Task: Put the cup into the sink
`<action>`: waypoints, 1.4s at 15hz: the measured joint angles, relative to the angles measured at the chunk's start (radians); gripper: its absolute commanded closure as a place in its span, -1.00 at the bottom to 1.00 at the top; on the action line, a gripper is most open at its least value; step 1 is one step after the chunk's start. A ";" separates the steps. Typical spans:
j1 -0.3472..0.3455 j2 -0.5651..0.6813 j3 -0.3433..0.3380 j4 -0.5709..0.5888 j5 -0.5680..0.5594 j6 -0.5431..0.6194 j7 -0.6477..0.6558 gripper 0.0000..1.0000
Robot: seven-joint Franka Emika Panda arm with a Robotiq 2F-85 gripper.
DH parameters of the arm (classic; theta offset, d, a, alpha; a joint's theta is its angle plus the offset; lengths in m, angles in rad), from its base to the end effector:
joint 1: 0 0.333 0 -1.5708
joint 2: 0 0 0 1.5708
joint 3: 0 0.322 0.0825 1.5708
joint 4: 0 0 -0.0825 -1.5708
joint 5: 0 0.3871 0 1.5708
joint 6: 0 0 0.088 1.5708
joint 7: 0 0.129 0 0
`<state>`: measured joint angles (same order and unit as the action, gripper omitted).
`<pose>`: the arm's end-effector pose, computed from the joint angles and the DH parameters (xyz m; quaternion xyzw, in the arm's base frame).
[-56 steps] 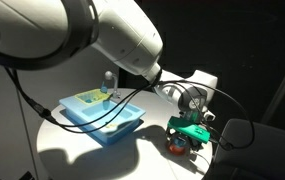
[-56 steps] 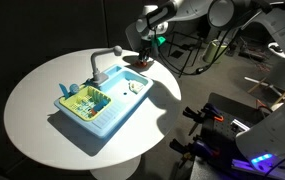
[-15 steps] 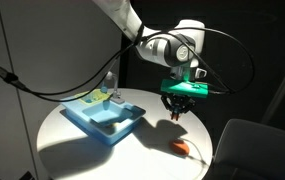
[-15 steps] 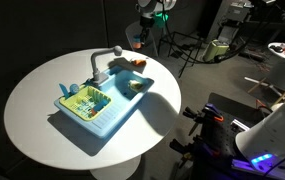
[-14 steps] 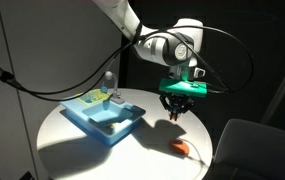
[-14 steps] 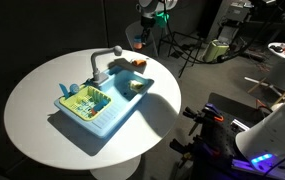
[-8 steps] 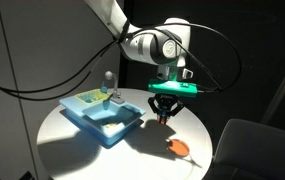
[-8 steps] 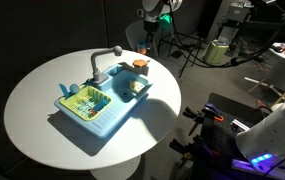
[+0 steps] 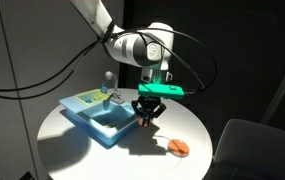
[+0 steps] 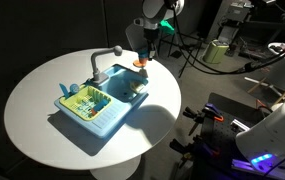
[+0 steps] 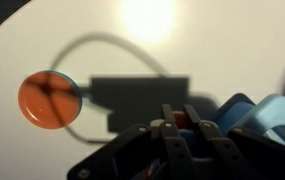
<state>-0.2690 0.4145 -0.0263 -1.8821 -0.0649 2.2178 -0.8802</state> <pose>0.5993 -0.1850 0.2640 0.9499 0.3084 -0.0496 0.0035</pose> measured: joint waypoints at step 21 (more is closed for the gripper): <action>0.090 -0.138 0.052 -0.197 0.125 0.058 -0.352 0.93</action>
<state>-0.1790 0.2764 0.0259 -2.0791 0.0605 2.2761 -1.2318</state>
